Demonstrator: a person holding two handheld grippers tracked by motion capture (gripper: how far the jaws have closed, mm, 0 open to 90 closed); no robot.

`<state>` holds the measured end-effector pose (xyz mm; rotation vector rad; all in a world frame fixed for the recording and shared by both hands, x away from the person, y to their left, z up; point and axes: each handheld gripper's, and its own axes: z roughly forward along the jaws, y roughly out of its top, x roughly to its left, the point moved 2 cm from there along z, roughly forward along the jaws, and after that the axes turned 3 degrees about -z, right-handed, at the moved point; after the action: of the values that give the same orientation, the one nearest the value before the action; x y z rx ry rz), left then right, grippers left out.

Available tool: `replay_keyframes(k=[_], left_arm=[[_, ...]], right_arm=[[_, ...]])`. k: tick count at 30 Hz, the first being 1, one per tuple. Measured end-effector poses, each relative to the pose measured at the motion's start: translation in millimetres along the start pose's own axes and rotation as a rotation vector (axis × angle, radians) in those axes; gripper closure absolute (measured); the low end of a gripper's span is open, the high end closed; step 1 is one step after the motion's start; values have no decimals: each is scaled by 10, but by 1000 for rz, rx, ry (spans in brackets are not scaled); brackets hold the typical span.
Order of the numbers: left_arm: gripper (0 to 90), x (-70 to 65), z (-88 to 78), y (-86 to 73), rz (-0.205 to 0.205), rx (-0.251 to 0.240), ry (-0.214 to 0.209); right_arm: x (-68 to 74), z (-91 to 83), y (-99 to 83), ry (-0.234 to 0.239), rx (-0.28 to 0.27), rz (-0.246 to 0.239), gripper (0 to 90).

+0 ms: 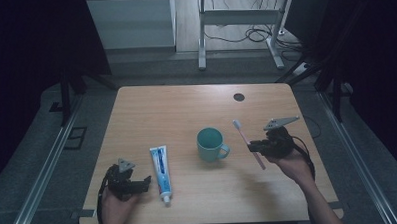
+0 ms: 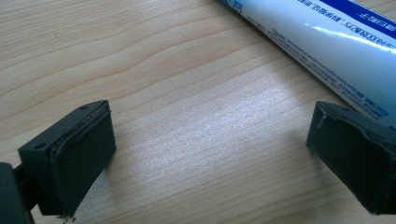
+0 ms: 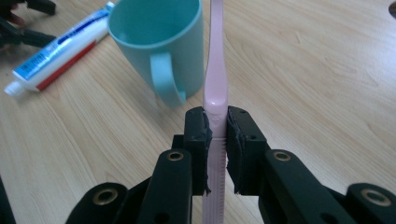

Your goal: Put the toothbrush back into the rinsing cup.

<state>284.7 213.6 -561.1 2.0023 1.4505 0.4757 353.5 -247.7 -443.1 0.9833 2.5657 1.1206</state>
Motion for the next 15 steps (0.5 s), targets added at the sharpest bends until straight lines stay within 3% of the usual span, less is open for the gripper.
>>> replay_keyframes(k=[15], left_arm=[[12, 2, 3, 2, 3, -4, 0]], right_arm=[[132, -27, 287, 2, -83, -39, 782]])
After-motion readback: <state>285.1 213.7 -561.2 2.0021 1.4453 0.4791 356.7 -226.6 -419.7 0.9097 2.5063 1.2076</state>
